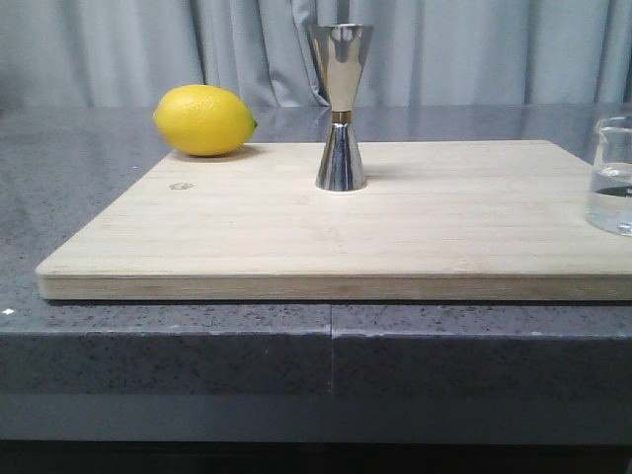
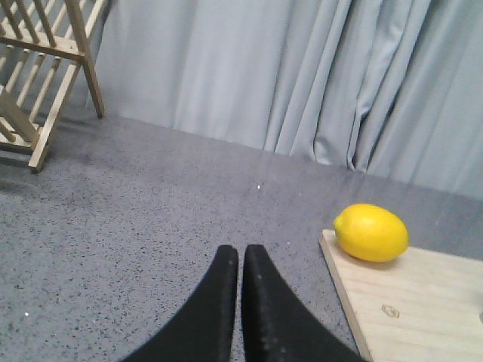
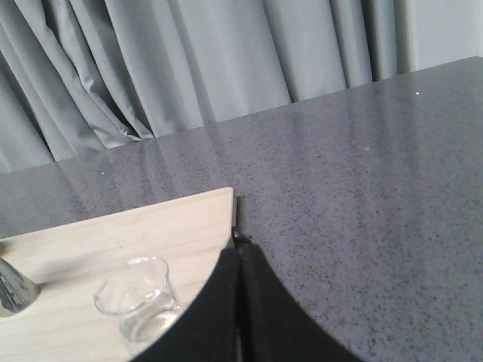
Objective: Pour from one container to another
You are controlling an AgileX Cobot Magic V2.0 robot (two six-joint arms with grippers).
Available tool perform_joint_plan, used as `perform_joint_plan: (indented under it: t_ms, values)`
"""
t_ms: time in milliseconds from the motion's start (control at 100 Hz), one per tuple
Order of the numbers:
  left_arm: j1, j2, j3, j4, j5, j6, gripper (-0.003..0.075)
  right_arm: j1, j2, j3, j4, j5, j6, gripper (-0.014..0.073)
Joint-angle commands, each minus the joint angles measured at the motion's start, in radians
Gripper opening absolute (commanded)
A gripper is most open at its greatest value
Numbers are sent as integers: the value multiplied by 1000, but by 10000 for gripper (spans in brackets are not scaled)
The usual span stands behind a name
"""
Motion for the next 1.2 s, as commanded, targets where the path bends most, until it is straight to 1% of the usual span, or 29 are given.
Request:
perform_joint_plan:
  t_ms: [0,70,160,230,300,380,450,520,570,610,660,710,750,760,780,830,880,910,950,1040,1050,1060,1120,1190]
  values:
    - [-7,128,-160,-15,37,95,-11,-7,98,-118,-4,-31,-4,-67]
    - [-7,226,-268,-39,99,187,-10,-7,177,-199,-4,16,-13,-67]
    - [-7,335,-390,-130,130,320,-10,-7,273,-294,-13,83,-15,-44]
    - [-7,409,-461,-218,130,421,-10,-7,341,-350,-16,117,-15,8]
    - [-7,477,-512,-310,130,501,-7,-7,400,-386,-17,128,-15,94]
    - [-7,546,-538,-400,124,528,-7,-7,451,-404,-17,128,-15,213]
    - [-7,599,-544,-424,126,528,-8,-7,482,-407,-17,124,-15,291]
    - [-7,649,-544,-454,141,528,-7,-7,505,-407,-17,124,-15,332]
    - [-7,682,-544,-487,156,534,-6,-7,516,-407,-20,124,-15,337]
    - [-7,705,-544,-503,175,574,6,-7,523,-407,-22,124,-15,337]
    - [-7,733,-544,-528,215,651,52,-7,527,-407,-32,124,-15,337]
    - [-7,758,-544,-565,250,736,132,-7,529,-407,-41,123,-15,337]
    - [-7,778,-544,-596,273,810,225,-7,529,-407,-50,122,-15,337]
    - [-7,785,-544,-609,281,821,260,-7,529,-407,-52,120,-15,337]
    - [-7,791,-544,-628,291,854,296,-7,529,-407,-55,120,-15,337]
    - [-7,813,-544,-680,304,913,437,-7,529,-407,-57,118,-15,337]
    - [-7,834,-544,-722,305,949,535,-7,529,-407,-65,115,-15,337]
    - [-7,843,-544,-738,305,976,571,-7,529,-407,-65,115,-15,337]
    - [-7,857,-544,-754,310,1026,596,-7,529,-407,-65,115,-15,337]
    - [-7,885,-544,-811,323,1160,584,-7,529,-407,-80,118,-15,337]
    - [-7,893,-544,-827,329,1205,579,-7,529,-407,-84,118,-15,337]
    - [-7,893,-544,-835,332,1205,579,-7,529,-407,-83,118,-15,337]
    - [-7,917,-544,-918,364,1352,562,-7,529,-407,-93,122,-15,337]
    - [-7,953,-544,-1038,441,1512,544,-7,530,-407,-95,122,-15,337]
